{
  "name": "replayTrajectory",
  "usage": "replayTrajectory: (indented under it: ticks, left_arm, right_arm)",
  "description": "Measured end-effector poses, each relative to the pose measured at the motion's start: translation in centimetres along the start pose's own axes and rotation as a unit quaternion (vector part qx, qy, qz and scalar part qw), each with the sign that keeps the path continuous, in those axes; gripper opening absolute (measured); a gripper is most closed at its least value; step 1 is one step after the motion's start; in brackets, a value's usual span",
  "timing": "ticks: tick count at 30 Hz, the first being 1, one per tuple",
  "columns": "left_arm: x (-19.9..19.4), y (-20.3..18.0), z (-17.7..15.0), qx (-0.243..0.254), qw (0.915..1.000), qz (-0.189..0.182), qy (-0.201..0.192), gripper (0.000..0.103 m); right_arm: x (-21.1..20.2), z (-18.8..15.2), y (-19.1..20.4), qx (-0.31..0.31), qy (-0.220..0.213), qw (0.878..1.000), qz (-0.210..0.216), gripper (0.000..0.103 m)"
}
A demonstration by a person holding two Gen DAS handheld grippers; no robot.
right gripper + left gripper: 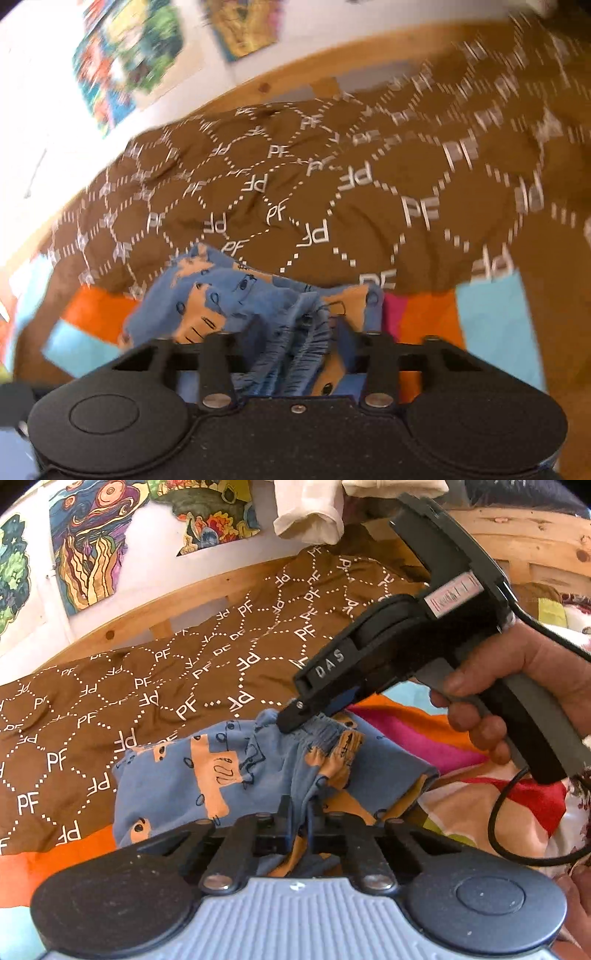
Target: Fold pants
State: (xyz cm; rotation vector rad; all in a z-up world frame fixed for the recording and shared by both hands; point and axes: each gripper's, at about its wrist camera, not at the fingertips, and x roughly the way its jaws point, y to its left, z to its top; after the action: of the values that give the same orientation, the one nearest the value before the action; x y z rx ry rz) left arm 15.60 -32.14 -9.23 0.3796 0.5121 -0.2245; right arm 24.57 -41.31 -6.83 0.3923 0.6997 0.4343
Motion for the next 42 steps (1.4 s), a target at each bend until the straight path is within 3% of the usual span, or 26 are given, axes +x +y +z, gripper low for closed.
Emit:
replayTrajectory:
  ticks: [1, 3, 8, 12, 16, 18, 19, 20, 21, 24, 25, 26, 27, 29, 33, 39, 41, 42]
  left_arm:
    - [-0.1, 0.1, 0.1, -0.002, 1.0, -0.001, -0.002, 0.006]
    - [-0.7, 0.2, 0.5, -0.005, 0.9999, 0.0, -0.01, 0.005]
    - [-2.5, -0.2, 1.3, 0.001, 0.9993, -0.018, -0.031, 0.005]
    - [-1.4, -2.1, 0.8, 0.037, 0.9989, -0.027, -0.009, 0.008]
    - [-0.7, -2.5, -0.1, 0.058, 0.9977, -0.029, 0.02, 0.028]
    - [-2.3, -1.4, 0.2, 0.047, 0.9981, -0.04, 0.005, 0.067]
    - [-3.1, -0.5, 0.3, 0.032, 0.9989, -0.035, -0.004, 0.074]
    - [-3.8, 0.5, 0.3, 0.012, 0.9997, -0.021, -0.01, 0.084]
    - [-4.2, 1.4, 0.3, -0.005, 0.9999, -0.006, -0.012, 0.085]
    - [-3.4, 4.8, -0.6, -0.09, 0.9927, 0.078, 0.02, 0.081]
    - [-2.6, 5.9, -1.1, -0.122, 0.9864, 0.1, 0.047, 0.074]
    - [-1.6, 7.0, -1.6, -0.155, 0.9783, 0.112, 0.08, 0.048]
    - [-0.4, 8.2, -2.3, -0.192, 0.9677, 0.115, 0.117, 0.043]
    - [-0.1, 9.5, -3.1, -0.243, 0.9578, 0.097, 0.118, 0.046]
    - [-0.8, 8.5, -3.3, -0.19, 0.9641, 0.132, 0.131, 0.054]
    - [-1.7, 9.2, -3.7, -0.203, 0.9517, 0.151, 0.174, 0.061]
    - [-2.5, 9.6, -3.3, -0.213, 0.9478, 0.17, 0.166, 0.062]
    - [-2.6, 10.0, -2.6, -0.219, 0.9497, 0.166, 0.15, 0.064]
  right_arm:
    - [-0.1, -0.1, 0.0, 0.003, -0.002, 1.0, 0.0, 0.029]
    - [-0.6, -0.1, 0.5, -0.013, -0.007, 1.0, -0.004, 0.011]
    - [-3.6, 0.3, 1.3, -0.012, -0.035, 0.999, -0.01, 0.009]
    - [-5.0, -0.4, 1.4, -0.031, -0.026, 0.998, -0.041, 0.01]
    - [-3.4, -2.6, 0.8, -0.069, -0.007, 0.994, -0.086, 0.023]
    - [-4.1, -3.0, 0.5, -0.049, -0.027, 0.994, -0.089, 0.044]
    - [-4.7, -3.1, 0.6, -0.05, -0.038, 0.994, -0.094, 0.05]
    - [-5.1, -3.2, 0.9, -0.061, -0.047, 0.992, -0.101, 0.066]
    - [-5.6, -3.4, 1.4, -0.079, -0.058, 0.989, -0.113, 0.076]
    - [-6.3, -4.0, 3.4, -0.136, -0.083, 0.978, -0.134, 0.086]
    - [-6.2, -4.2, 4.0, -0.151, -0.086, 0.976, -0.133, 0.088]
    - [-6.1, -4.6, 4.7, -0.169, -0.083, 0.973, -0.132, 0.091]
    - [-5.7, -5.1, 5.3, -0.187, -0.075, 0.97, -0.134, 0.091]
    - [-5.1, -6.2, 5.6, -0.221, -0.057, 0.961, -0.154, 0.09]
    - [-5.9, -7.3, 3.2, -0.191, -0.048, 0.966, -0.17, 0.1]
    - [-7.5, -6.7, 2.3, -0.179, -0.054, 0.971, -0.147, 0.102]
    - [-8.1, -5.9, 3.1, -0.201, -0.074, 0.965, -0.151, 0.102]
    - [-8.3, -5.3, 3.3, -0.206, -0.083, 0.964, -0.145, 0.102]
